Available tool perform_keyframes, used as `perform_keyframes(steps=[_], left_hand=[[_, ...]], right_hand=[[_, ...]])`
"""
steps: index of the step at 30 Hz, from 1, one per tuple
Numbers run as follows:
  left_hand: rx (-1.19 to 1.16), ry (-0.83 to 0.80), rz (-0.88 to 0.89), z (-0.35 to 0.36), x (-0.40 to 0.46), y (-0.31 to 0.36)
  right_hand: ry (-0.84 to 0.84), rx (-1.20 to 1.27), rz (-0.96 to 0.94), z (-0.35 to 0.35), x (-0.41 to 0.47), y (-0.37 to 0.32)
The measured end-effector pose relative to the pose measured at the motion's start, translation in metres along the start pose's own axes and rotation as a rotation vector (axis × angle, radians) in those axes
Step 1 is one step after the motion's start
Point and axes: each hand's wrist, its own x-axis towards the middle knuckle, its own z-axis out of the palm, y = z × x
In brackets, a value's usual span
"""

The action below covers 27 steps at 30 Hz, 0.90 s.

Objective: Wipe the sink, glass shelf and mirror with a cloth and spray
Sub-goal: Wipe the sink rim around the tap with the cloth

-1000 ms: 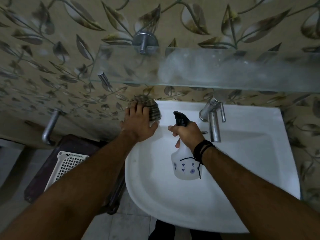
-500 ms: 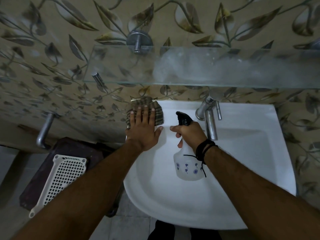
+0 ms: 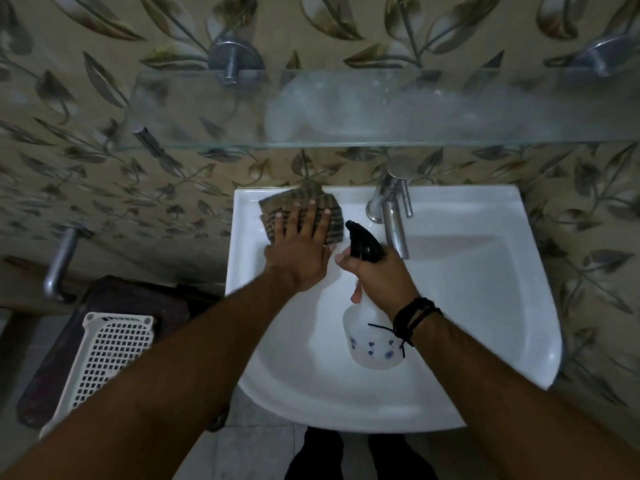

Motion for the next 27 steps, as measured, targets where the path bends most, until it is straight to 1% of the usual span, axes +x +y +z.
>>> perform_keyframes(steps=[3, 6, 8, 10, 11, 14, 17, 19, 21, 24, 27], left_hand=[[0.042, 0.013, 0.063, 0.008, 0.0, 0.037], [0.073, 0.044, 0.098, 0.018, 0.004, 0.072], [0.086, 0.07, 0.057, 0.021, 0.003, 0.093], [0.047, 0.095, -0.018, 0.022, -0.001, 0.109], [-0.035, 0.106, -0.071, 0.022, -0.003, 0.115], [-0.401, 0.147, -0.249, 0.018, -0.003, 0.136], [-0.615, 0.232, -0.366, 0.024, 0.003, 0.157], [-0.715, 0.266, -0.432, 0.03, 0.008, 0.163], [-0.705, 0.25, -0.445, 0.034, 0.009, 0.164], [-0.614, 0.142, -0.4, 0.032, 0.004, 0.172], [-0.373, 0.072, -0.302, 0.035, -0.002, 0.18]], right_hand=[[0.009, 0.081, 0.008, -0.019, -0.013, 0.009], [0.044, 0.063, 0.003, -0.05, -0.023, 0.016], [0.094, 0.03, -0.007, -0.076, -0.027, 0.019], [0.139, -0.005, -0.01, -0.104, -0.027, 0.023], [0.159, -0.012, -0.008, -0.117, -0.026, 0.026], [0.206, -0.032, -0.004, -0.151, -0.022, 0.034], [0.246, -0.049, 0.004, -0.174, -0.021, 0.041], [0.262, -0.042, 0.013, -0.184, -0.019, 0.046], [0.262, -0.044, 0.018, -0.189, -0.017, 0.051], [0.247, -0.05, 0.024, -0.193, -0.015, 0.056], [0.239, -0.014, 0.026, -0.193, -0.015, 0.058]])
